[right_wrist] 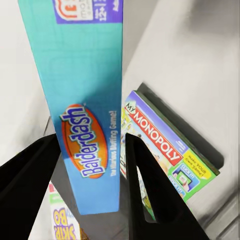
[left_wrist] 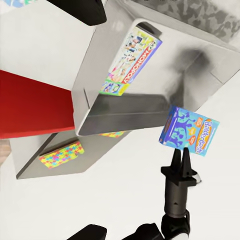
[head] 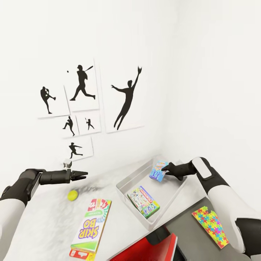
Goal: Put all the toys in the child's room - the three board games (two on the bed and one on the table), the two jigsaw puzzles on the table, and the tennis ball on the table - inside the toy box on the table in the child's room.
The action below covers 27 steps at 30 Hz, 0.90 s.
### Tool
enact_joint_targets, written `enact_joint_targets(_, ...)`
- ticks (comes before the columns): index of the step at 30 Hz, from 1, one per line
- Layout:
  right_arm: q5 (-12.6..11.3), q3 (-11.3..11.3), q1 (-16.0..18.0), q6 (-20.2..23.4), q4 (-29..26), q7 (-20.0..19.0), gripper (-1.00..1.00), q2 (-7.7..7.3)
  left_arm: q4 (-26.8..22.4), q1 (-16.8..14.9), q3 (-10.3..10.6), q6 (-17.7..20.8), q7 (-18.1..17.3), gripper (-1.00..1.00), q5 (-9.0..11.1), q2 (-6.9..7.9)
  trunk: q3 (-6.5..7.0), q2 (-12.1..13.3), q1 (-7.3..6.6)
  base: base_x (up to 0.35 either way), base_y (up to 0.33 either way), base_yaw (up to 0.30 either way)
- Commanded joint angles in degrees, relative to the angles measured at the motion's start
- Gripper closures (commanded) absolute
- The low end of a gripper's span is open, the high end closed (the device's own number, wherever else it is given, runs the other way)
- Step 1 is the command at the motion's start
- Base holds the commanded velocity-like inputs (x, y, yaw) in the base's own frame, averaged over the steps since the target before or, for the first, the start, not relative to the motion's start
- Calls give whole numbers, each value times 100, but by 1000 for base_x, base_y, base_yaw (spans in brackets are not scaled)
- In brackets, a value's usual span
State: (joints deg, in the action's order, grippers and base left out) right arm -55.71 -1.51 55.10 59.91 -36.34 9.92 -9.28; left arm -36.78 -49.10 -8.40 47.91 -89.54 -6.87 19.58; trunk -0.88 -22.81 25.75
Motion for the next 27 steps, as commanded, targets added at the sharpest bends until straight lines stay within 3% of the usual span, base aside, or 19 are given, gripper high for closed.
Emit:
enact_joint_targets(1, -71, -28, 6, 9, 30, 54, 100, -4, -4, -4, -21, 59, -46, -100, -60, -2, -19, -11, 3, 0, 0, 0)
enact_joint_targets(7, -72, -49, 16, 9, 310, 54, 100, -11, -4, 2, -21, 59, -46, -100, -60, 1, -75, -11, 3, 0, 0, 0)
enact_joint_targets(27, -114, -43, 30, 9, 347, 46, 100, -7, -4, 5, -21, 55, -46, -100, -51, 2, -263, -11, 3, 0, 0, 0)
